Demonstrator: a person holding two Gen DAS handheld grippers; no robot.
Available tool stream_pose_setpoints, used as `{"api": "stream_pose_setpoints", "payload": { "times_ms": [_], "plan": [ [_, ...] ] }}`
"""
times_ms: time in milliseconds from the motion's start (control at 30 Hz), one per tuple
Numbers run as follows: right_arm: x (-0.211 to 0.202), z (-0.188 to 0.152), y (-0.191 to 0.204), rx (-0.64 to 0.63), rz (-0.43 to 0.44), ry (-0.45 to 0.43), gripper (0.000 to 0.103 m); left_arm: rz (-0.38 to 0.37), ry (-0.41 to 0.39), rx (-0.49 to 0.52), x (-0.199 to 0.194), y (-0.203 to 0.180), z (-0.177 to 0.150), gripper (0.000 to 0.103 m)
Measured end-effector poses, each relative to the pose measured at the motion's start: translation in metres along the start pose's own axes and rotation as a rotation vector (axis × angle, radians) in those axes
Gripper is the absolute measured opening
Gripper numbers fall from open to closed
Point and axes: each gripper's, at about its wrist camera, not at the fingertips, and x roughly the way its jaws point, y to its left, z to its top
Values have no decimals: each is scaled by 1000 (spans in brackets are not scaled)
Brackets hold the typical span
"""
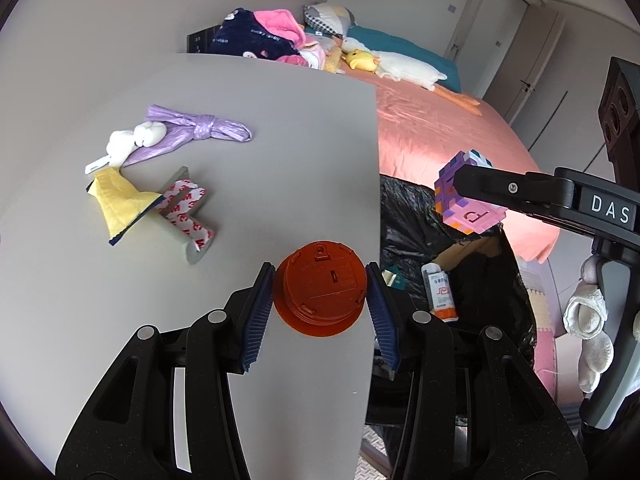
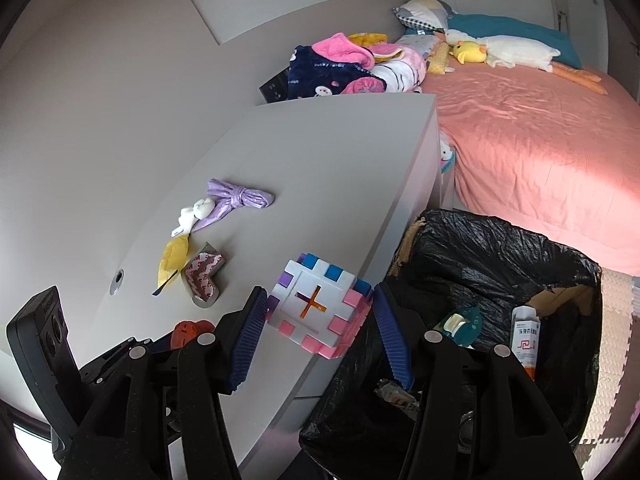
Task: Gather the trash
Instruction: 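Carry the orange lid and toy block over the trash bag and release both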
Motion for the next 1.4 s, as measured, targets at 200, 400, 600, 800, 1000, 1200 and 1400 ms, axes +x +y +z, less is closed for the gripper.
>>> {"api": "stream_pose_setpoints", "payload": {
  "times_ms": [200, 400, 600, 800, 1000, 1200, 1400],
  "plan": [
    [-17, -2, -19, 17, -20, -24, 56, -27, -3, 26, 3, -23, 2, 45],
    [-33, -5, -37, 37, -36, -49, 56, -59, -15, 13, 4, -41, 6, 45],
    [-49, -8, -56, 58, -53, -70, 56, -93, -11, 38, 5, -63, 7, 45],
    [-63, -11, -76, 83, -71, -86, 56, -118, -2, 73, 11, -87, 6, 45],
    [-74, -15, -95, 110, -91, -100, 56, -144, 11, 102, 17, -109, 8, 45],
    [-82, -18, -113, 138, -105, -108, 56, -182, 25, 125, 22, -129, 9, 45],
    [-89, -21, -129, 160, -120, -116, 56, -214, 41, 148, 30, -146, 11, 45]
  ]
}}
